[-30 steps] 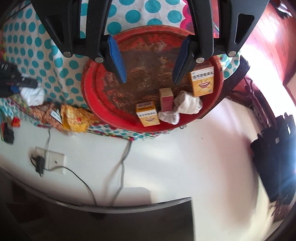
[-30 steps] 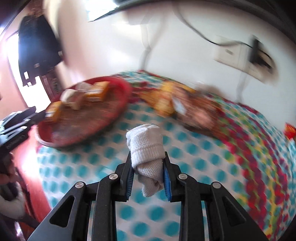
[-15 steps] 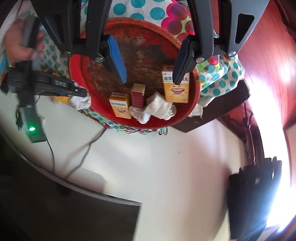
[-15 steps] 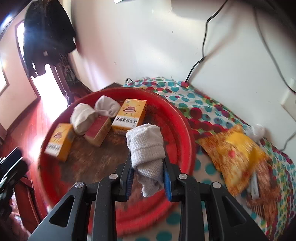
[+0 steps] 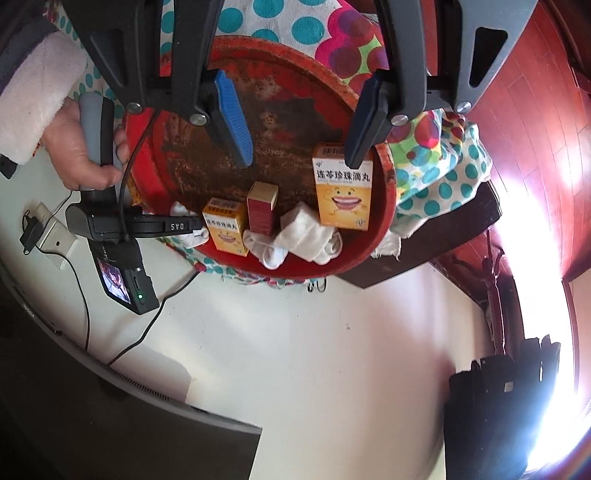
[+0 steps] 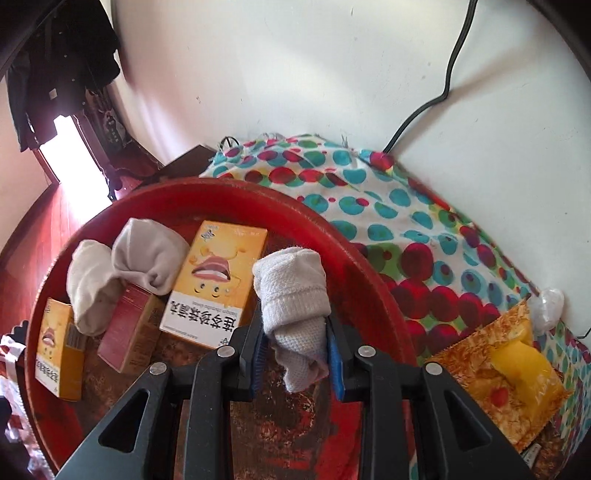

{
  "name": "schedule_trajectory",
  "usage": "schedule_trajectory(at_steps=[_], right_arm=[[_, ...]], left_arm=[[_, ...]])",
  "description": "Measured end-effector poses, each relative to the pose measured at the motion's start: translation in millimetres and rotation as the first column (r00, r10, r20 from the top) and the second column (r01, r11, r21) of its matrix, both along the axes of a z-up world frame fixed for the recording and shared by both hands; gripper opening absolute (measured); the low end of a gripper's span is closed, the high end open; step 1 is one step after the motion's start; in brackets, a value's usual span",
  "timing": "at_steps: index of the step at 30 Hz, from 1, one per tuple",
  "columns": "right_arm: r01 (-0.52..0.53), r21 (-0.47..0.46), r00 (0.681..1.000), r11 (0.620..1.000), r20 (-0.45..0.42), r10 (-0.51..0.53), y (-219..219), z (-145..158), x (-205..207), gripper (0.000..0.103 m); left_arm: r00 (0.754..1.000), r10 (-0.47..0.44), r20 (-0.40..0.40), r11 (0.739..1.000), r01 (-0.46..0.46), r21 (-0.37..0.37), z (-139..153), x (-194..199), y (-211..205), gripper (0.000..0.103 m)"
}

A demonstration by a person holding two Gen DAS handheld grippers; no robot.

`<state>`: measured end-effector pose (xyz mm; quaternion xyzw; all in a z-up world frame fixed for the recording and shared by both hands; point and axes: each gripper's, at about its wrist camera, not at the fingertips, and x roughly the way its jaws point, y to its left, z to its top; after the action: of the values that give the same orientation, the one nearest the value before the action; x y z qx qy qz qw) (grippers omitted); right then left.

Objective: Organize objects
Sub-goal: 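Carry the rolled white sock onto the red tray and open the right tool, then grasp the brown snack bag on the bedspread with the right tool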

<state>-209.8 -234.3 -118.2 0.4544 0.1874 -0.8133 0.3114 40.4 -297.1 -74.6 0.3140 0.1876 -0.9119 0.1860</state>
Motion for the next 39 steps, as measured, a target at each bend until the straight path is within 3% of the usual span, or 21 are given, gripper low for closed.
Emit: schedule_trajectory(at_steps=[3, 4, 7, 8, 12, 16, 20, 25, 32, 35, 39], right_arm=[[-0.001, -0.021, 0.999, 1.000, -0.042, 0.000, 11, 7, 11, 0.065], [0.058, -0.031, 0.997, 0.998, -0.056, -0.059, 16, 12, 18, 0.065], [0.021, -0.060, 0.995, 0.998, -0.091, -0.027, 46, 31, 45, 0.070], [0.016, -0.070, 0.994, 0.997, -0.105, -0.023, 60, 38, 54, 0.075], [0.058, -0.067, 0.979, 0.996, -0.190, -0.069, 121, 59, 77, 0.085], [0.150, -0.053, 0.958, 0.987, -0.241, -0.159, 183, 72, 78, 0.095], [0.201, 0.010, 0.953, 0.980, -0.234, -0.193, 220, 61, 61, 0.100], [0.219, 0.060, 0.953, 0.974, -0.227, -0.200, 223, 36, 41, 0.100], [0.280, 0.158, 0.925, 0.947, -0.307, -0.223, 214, 1, 5, 0.098], [0.305, 0.140, 0.918, 0.942, -0.307, -0.251, 221, -5, 0, 0.072], [0.317, 0.098, 0.902, 0.943, -0.337, -0.268, 238, 0, 11, 0.065]], left_arm=[[1.000, 0.006, 0.002, 1.000, -0.006, -0.005, 0, 1, 0, 0.053], [1.000, 0.004, -0.003, 1.000, -0.004, -0.002, 1, 1, 0, 0.053], [1.000, 0.001, -0.005, 1.000, -0.001, -0.012, 1, 1, 2, 0.053], [1.000, -0.002, 0.000, 1.000, 0.002, -0.013, 1, 0, 3, 0.053], [1.000, -0.014, 0.012, 1.000, 0.014, -0.008, -2, -2, 7, 0.053], [0.999, -0.040, 0.017, 0.999, 0.040, -0.013, -2, -4, 13, 0.053], [0.996, -0.080, 0.035, 0.996, 0.081, -0.028, -5, -10, 23, 0.053], [0.992, -0.111, 0.060, 0.992, 0.115, -0.061, -7, -15, 35, 0.053], [0.985, -0.144, 0.097, 0.983, 0.153, -0.104, -13, -22, 47, 0.053], [0.982, -0.153, 0.107, 0.979, 0.165, -0.118, -15, -24, 50, 0.053], [0.980, -0.166, 0.113, 0.974, 0.181, -0.133, -17, -25, 54, 0.053]])
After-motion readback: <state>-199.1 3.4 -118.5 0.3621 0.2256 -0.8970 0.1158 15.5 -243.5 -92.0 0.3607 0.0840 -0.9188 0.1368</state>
